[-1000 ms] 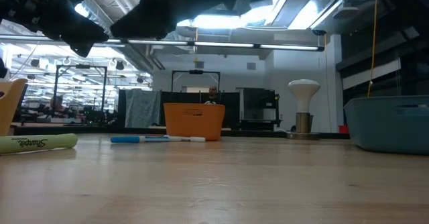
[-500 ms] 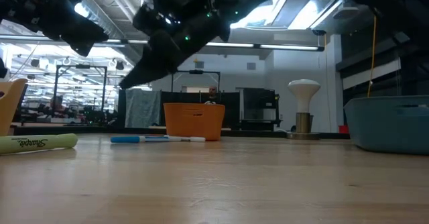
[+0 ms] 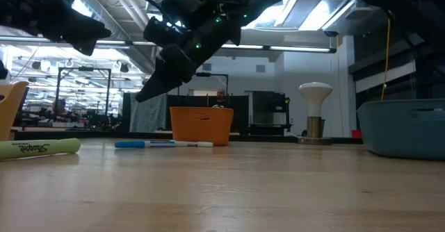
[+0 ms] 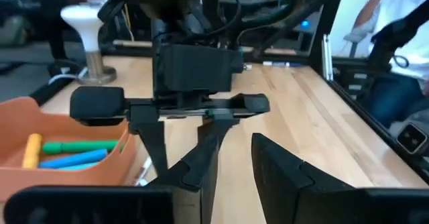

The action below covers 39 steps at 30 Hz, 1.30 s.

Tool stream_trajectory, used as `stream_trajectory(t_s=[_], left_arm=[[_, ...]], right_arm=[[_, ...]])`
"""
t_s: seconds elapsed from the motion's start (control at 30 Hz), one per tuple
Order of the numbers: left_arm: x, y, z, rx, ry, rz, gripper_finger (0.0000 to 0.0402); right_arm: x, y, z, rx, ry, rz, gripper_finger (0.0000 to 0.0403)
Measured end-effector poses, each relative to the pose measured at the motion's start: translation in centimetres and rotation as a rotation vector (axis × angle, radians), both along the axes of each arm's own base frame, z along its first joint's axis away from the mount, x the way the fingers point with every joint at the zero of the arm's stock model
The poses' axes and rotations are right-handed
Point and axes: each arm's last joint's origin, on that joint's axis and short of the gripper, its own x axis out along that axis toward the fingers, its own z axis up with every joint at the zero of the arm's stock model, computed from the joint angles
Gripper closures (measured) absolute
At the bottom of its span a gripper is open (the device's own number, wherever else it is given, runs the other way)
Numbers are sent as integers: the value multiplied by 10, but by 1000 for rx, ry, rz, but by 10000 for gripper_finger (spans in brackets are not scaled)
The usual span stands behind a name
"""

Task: Pick & Place Markers
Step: Put the light blue marker pen into the yellow bin

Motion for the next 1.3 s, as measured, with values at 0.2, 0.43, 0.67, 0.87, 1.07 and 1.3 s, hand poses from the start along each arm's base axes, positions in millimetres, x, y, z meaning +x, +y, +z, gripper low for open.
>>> stream_trajectory(t_s=[0.2, 0.43, 0.67, 0.87, 1.07, 1.3], left_arm=[[-3, 1, -17, -9, -142, 27, 312], [-4, 4, -21, -5, -167, 137, 315], [1, 4, -35, -28, -215, 155, 315], [0, 6, -33, -10, -226, 202, 315], [0, 7, -34, -8, -224, 252, 315], [1, 7, -34, 27, -212, 258, 315]], right_arm=[[-2, 1, -2, 2, 29, 3, 230], [-3, 11, -4, -28, 52, 45, 230], [-4, 15, -5, -53, 65, 49, 230], [-5, 8, -6, -51, 74, 34, 230], [-2, 2, -21, -51, 113, 4, 230], [1, -4, -41, -39, 143, -14, 230]])
